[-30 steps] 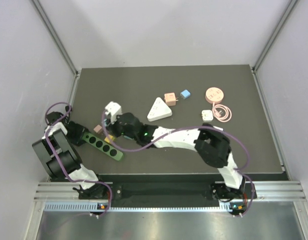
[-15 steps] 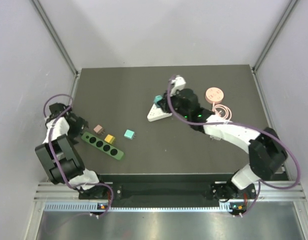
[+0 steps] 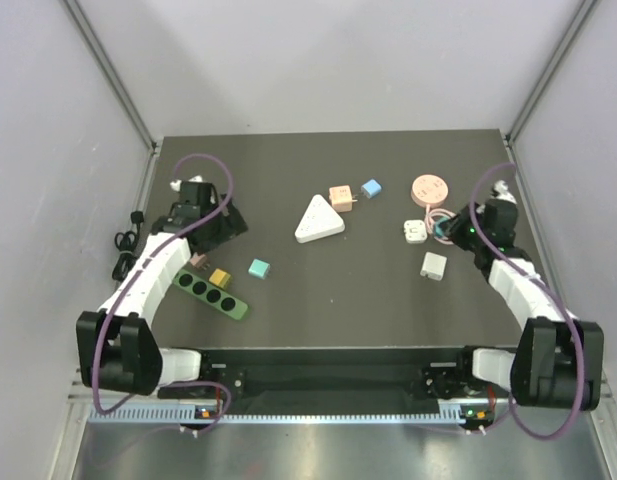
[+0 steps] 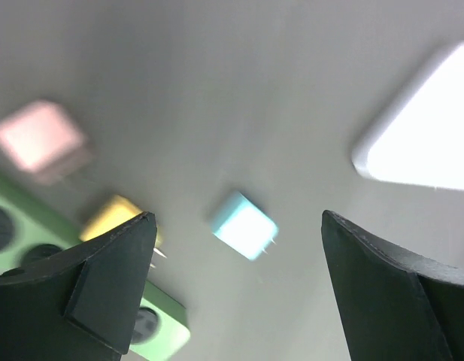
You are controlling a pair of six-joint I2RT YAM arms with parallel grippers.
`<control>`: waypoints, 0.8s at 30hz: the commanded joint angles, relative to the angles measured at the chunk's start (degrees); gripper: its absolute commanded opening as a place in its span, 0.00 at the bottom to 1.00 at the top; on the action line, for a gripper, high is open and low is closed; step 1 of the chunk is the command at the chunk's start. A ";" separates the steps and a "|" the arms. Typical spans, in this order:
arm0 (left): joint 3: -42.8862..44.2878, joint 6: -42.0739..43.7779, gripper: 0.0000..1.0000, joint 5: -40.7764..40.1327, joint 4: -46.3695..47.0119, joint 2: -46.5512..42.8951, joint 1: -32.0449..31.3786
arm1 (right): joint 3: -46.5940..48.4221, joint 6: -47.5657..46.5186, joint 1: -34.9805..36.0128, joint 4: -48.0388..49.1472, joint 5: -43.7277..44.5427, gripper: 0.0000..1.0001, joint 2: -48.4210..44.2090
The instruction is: Pull the plug off the socket
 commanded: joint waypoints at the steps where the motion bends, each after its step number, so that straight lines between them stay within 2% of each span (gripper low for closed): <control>1: -1.48 0.71 0.95 1.08 4.51 -3.39 -5.28 | -3.48 2.32 -5.90 0.07 -5.51 0.00 -6.18; 4: -1.57 0.71 0.95 0.55 5.75 -4.10 -11.68 | -7.36 2.05 -10.73 0.51 -8.94 0.00 -8.56; 9: -0.70 1.85 0.93 0.46 7.59 -4.27 -18.47 | -11.14 2.49 -19.08 3.14 -12.46 0.01 -8.66; 11: -0.87 2.47 0.93 1.51 8.47 -4.45 -20.93 | -11.93 3.45 -22.07 6.02 -15.87 0.08 -6.82; 17: -7.10 3.53 0.93 8.97 15.67 -7.78 -24.10 | -13.00 4.86 -25.95 11.14 -19.41 0.15 -0.92; 18: -7.55 3.70 0.93 10.03 16.20 -8.14 -24.28 | -12.65 4.69 -26.13 10.88 -19.24 0.19 -0.66; 19: -7.72 3.96 0.93 11.96 16.38 -8.40 -24.54 | -12.38 4.17 -26.21 10.71 -19.06 0.32 -0.39; 21: -7.90 5.10 0.93 13.03 16.12 -9.19 -24.54 | -11.77 3.20 -26.21 9.48 -18.01 0.43 -0.48; 22: -7.99 5.45 0.93 13.29 16.03 -9.54 -24.63 | -11.59 2.24 -26.21 7.73 -16.87 0.58 -0.65; 24: -8.08 6.86 0.93 13.73 15.77 -10.51 -24.63 | -10.02 0.48 -26.21 4.48 -15.11 0.73 -1.18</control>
